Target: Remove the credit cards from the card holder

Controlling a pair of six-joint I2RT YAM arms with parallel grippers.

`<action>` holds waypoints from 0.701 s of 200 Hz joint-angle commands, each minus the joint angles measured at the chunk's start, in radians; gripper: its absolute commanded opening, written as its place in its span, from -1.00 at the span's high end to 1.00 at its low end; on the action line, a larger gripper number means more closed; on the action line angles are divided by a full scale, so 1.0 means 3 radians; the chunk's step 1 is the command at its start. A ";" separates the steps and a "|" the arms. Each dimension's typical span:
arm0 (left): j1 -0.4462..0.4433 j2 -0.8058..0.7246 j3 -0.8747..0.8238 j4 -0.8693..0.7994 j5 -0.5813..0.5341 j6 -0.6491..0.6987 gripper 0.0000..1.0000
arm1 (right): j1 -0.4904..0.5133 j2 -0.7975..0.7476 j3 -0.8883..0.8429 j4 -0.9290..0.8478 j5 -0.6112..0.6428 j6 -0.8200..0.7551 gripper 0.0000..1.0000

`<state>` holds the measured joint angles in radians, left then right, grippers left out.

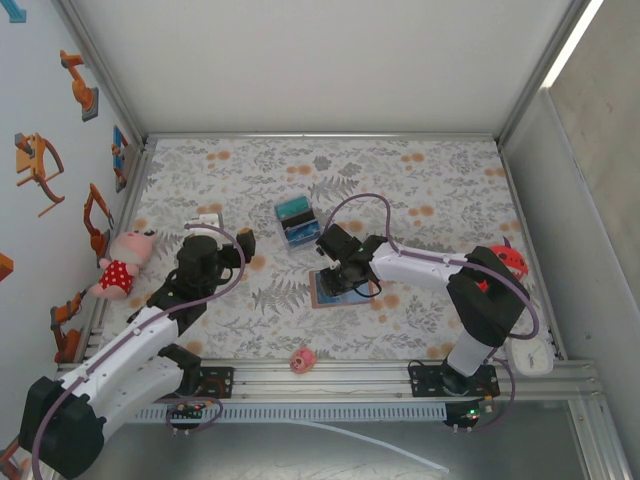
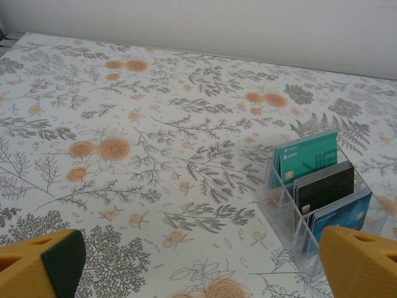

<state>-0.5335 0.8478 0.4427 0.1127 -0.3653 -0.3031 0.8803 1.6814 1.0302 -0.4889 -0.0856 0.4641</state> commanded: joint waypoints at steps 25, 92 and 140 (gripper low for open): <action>-0.0045 0.0009 0.0109 0.0085 0.0041 0.0059 -0.94 | 0.0000 -0.0111 -0.0041 -0.0102 0.0220 0.0099 0.39; -0.0056 0.0040 0.0134 0.0051 0.0027 0.0063 -0.94 | -0.0037 -0.0243 -0.0104 -0.0218 0.0474 0.0161 0.30; -0.0073 0.0048 0.0137 0.0061 0.0011 0.0100 -0.94 | -0.0130 -0.0362 -0.0207 -0.0232 0.0576 0.0208 0.28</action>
<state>-0.5495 0.8600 0.4526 0.1192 -0.3656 -0.2981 0.8570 1.6100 0.9871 -0.5331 0.0444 0.5022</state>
